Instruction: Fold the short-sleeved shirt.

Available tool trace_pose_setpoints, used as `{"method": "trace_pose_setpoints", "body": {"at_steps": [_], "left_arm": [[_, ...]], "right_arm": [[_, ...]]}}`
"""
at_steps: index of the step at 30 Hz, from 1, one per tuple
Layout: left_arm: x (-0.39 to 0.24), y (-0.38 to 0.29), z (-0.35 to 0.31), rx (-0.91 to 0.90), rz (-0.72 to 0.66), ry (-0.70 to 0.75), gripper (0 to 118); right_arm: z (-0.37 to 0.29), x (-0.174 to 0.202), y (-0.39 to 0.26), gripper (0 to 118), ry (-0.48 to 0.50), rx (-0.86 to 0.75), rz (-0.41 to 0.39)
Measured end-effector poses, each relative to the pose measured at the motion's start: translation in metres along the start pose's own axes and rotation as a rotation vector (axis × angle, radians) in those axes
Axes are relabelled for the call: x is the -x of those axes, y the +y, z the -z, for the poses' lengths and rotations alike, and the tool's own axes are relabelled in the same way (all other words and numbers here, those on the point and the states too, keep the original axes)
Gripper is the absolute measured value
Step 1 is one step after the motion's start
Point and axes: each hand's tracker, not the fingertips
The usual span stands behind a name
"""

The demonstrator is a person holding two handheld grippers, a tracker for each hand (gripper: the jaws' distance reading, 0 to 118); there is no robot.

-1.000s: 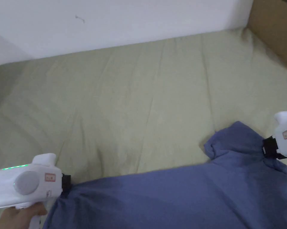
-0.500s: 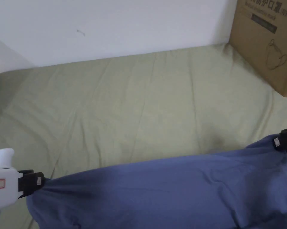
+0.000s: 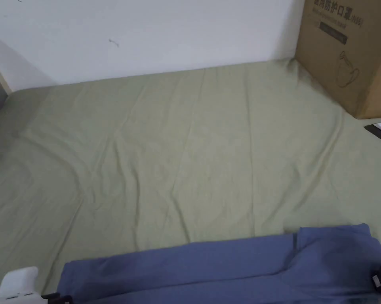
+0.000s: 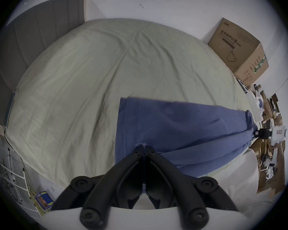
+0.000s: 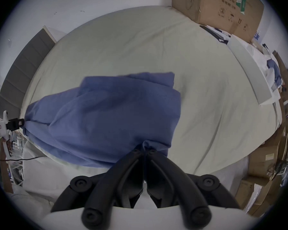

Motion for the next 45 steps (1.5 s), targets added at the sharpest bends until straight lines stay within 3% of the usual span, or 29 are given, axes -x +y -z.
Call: {"method": "trace_pose_setpoints", "body": {"at_steps": [1,2,4,5,6,11,13,15,17,18,20,21,26,29,31,32,35,36,42,45], "left_arm": [[0.001,-0.001,0.003,-0.004,-0.002,0.0,0],[0.0,0.0,0.003,-0.01,-0.013,-0.002,12],[-0.001,0.001,0.006,-0.026,-0.033,0.022,61],[-0.002,0.002,0.003,-0.03,-0.031,0.028,94],[-0.002,0.004,-0.002,-0.041,-0.028,0.028,106],[-0.006,0.007,-0.05,-0.161,-0.041,-0.037,108],[-0.006,0.003,-0.065,-0.216,-0.074,-0.068,106],[-0.013,-0.003,-0.08,-0.232,-0.118,-0.14,84],[-0.012,-0.013,-0.087,-0.261,-0.151,-0.204,77],[-0.012,-0.018,-0.088,-0.254,-0.149,-0.208,61],[-0.012,-0.029,-0.086,-0.251,-0.135,-0.18,5],[-0.011,-0.034,-0.085,-0.25,-0.121,-0.153,0],[0.016,-0.052,-0.081,-0.208,-0.218,-0.216,0],[0.046,-0.051,-0.075,-0.205,-0.298,-0.288,0],[0.063,-0.05,-0.063,-0.179,-0.369,-0.397,3],[0.073,-0.05,-0.053,-0.156,-0.404,-0.436,20],[0.093,-0.048,-0.021,-0.096,-0.511,-0.498,94],[0.098,-0.048,-0.012,-0.097,-0.547,-0.505,101],[0.121,-0.03,0.034,-0.006,-0.707,-0.647,102],[0.123,-0.02,0.049,-0.048,-0.732,-0.759,100]], "right_arm": [[0.001,0.001,-0.002,2,-0.003,-0.017,0.0],[-0.005,0.008,-0.006,12,-0.014,-0.05,-0.009],[-0.009,0.013,-0.003,61,-0.075,-0.064,-0.05],[-0.012,0.016,-0.002,86,-0.139,-0.057,-0.078],[-0.017,0.019,0.003,84,-0.163,-0.064,-0.103],[-0.056,0.042,0.008,81,-0.078,-0.199,-0.073],[-0.07,0.061,0.008,65,-0.006,-0.315,-0.062],[-0.079,0.086,0.007,34,0.104,-0.415,-0.054],[-0.08,0.113,0.003,29,0.182,-0.497,-0.039],[-0.08,0.129,0.0,21,0.212,-0.524,-0.038],[-0.073,0.16,-0.004,0,0.206,-0.554,-0.07],[-0.069,0.175,-0.007,0,0.19,-0.575,-0.096],[-0.051,0.222,-0.013,0,0.315,-0.484,-0.152],[-0.044,0.24,-0.015,0,0.276,-0.454,-0.24],[-0.039,0.245,-0.013,0,0.287,-0.431,-0.238],[-0.037,0.247,-0.012,0,0.295,-0.417,-0.235],[-0.031,0.251,-0.009,0,0.297,-0.389,-0.212],[-0.03,0.253,-0.008,0,0.297,-0.382,-0.205],[-0.027,0.264,-0.005,0,0.273,-0.335,-0.229],[-0.023,0.269,-0.003,0,0.274,-0.314,-0.231]]}}
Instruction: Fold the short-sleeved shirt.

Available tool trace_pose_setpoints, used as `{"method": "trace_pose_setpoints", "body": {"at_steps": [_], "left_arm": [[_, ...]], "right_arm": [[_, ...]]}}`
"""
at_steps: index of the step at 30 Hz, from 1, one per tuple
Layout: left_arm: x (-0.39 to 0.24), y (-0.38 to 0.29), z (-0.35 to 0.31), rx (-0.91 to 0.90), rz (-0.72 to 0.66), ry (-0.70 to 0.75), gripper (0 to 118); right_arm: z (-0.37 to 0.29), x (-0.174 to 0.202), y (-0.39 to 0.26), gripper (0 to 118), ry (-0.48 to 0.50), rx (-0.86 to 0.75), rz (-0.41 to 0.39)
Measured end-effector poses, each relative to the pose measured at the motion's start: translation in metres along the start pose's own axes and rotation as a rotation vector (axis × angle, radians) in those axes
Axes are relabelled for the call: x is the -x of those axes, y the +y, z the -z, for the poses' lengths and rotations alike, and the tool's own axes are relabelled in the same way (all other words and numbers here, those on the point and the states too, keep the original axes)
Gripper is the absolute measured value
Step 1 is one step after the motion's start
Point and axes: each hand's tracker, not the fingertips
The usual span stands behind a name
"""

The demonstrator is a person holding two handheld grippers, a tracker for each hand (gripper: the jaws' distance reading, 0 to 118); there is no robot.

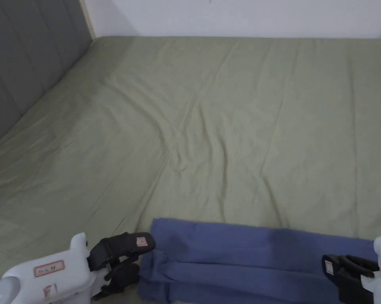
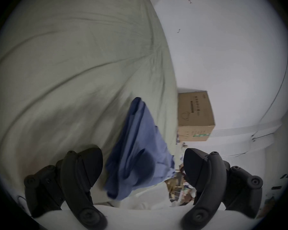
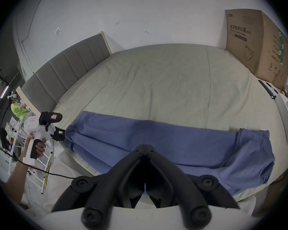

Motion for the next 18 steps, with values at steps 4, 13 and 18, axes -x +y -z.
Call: {"method": "trace_pose_setpoints", "body": {"at_steps": [4,13,18], "left_arm": [[0.005,0.005,0.026,0.043,-0.023,-0.007,86],[-0.022,-0.003,0.041,0.08,0.108,0.21,8],[-0.084,-0.015,0.025,0.042,0.247,0.246,8]], "right_arm": [[0.009,0.003,0.003,0,-0.002,0.03,-0.008],[0.008,-0.001,0.011,0,0.008,0.031,-0.023],[0.002,-0.014,0.007,0,0.007,0.02,0.01]]}}
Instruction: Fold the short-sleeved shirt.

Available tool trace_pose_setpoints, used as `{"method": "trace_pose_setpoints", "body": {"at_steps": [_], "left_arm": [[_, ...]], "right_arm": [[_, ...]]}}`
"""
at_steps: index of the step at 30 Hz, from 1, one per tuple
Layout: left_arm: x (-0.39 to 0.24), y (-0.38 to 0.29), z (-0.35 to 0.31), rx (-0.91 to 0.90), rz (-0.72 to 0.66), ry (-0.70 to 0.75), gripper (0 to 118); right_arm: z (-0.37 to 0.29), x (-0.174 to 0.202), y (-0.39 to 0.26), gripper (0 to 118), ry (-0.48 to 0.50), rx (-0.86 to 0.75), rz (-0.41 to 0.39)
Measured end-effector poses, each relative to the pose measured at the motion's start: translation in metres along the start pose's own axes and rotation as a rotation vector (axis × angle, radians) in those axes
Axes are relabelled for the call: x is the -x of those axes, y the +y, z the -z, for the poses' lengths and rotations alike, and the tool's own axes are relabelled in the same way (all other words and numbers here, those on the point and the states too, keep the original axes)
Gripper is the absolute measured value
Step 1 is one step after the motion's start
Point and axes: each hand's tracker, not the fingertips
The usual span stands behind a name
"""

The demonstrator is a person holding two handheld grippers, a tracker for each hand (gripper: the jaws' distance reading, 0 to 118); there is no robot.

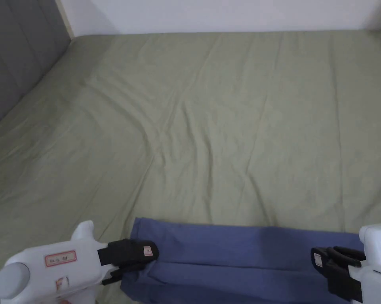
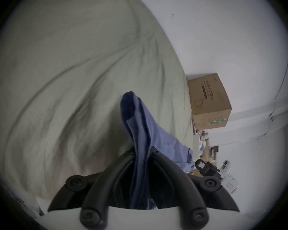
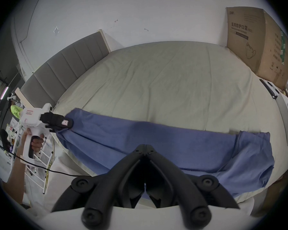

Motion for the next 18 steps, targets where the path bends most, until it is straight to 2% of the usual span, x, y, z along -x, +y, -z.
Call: {"method": "trace_pose_setpoints", "body": {"at_steps": [4,7,11,14,18], "left_arm": [[-0.08,-0.012,-0.009,-0.029,0.175,0.113,8],[-0.144,-0.032,0.009,-0.008,0.337,0.11,8],[-0.211,-0.065,0.061,0.137,0.551,0.052,8],[-0.235,-0.089,0.12,0.277,0.576,0.008,8],[-0.245,-0.115,0.19,0.377,0.568,0.028,8]], "right_arm": [[-0.013,-0.013,-0.008,0,-0.019,-0.02,0.021],[-0.023,-0.032,-0.016,0,-0.019,-0.043,0.075],[-0.038,-0.06,-0.027,0,-0.06,-0.066,0.132],[-0.053,-0.084,-0.039,0,-0.085,-0.09,0.195],[-0.074,-0.113,-0.054,0,-0.128,-0.117,0.292]]}}
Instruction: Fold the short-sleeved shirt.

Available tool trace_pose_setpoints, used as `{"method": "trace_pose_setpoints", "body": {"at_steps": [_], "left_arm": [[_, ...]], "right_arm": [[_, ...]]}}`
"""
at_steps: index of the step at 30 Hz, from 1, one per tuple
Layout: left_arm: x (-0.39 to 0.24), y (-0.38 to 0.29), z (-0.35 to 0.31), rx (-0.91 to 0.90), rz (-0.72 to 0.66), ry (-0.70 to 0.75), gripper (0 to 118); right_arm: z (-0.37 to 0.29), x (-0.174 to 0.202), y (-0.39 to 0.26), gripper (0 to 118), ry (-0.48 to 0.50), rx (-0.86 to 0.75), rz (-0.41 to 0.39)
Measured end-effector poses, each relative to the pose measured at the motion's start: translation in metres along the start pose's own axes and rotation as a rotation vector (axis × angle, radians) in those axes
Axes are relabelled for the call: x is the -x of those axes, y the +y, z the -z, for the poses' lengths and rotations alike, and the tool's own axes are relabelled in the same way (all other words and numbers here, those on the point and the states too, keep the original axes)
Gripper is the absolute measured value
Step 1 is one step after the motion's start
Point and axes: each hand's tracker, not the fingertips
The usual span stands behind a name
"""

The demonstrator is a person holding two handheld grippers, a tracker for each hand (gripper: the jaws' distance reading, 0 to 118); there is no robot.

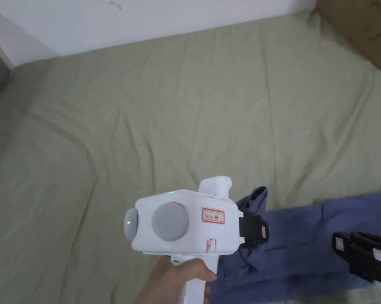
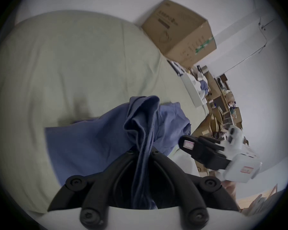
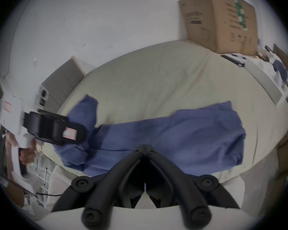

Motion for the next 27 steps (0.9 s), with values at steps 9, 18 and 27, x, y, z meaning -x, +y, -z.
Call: {"method": "trace_pose_setpoints", "body": {"at_steps": [9,18,27], "left_arm": [[-0.004,0.009,0.05,0.072,-0.059,-0.055,107],[0.025,0.011,-0.023,-0.095,-0.154,0.002,94],[0.03,-0.016,0.016,0.026,-0.163,0.083,1]], "right_arm": [[-0.014,-0.051,-0.016,0,-0.053,0.004,0.109],[-0.013,-0.048,-0.019,0,-0.021,0.017,0.095],[-0.018,-0.037,-0.009,0,0.031,-0.032,0.061]]}}
